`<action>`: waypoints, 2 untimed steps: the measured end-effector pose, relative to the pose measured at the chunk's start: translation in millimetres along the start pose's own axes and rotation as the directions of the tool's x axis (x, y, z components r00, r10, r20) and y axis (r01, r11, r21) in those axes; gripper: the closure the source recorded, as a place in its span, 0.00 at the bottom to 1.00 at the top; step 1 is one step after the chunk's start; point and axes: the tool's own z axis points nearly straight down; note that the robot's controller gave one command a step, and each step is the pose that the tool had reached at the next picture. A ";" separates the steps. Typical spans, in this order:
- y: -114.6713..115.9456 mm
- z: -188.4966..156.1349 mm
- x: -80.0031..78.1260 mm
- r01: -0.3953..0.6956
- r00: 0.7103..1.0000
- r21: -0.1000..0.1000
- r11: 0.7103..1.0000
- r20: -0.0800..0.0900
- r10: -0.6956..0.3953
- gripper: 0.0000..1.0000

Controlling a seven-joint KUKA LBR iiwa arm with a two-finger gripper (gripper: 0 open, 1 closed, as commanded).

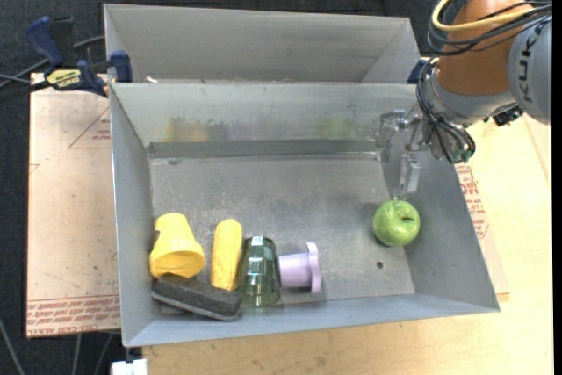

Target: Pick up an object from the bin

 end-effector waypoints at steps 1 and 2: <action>0.4 -5.4 -1.5 0.002 1.000 0.001 1.000 0.007 -0.002 0.00; -5.8 31.6 25.0 0.063 0.998 0.001 0.998 0.009 -0.063 0.00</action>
Offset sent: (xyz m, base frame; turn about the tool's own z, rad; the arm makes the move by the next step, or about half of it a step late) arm -0.0480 -0.0121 -0.0622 -0.1076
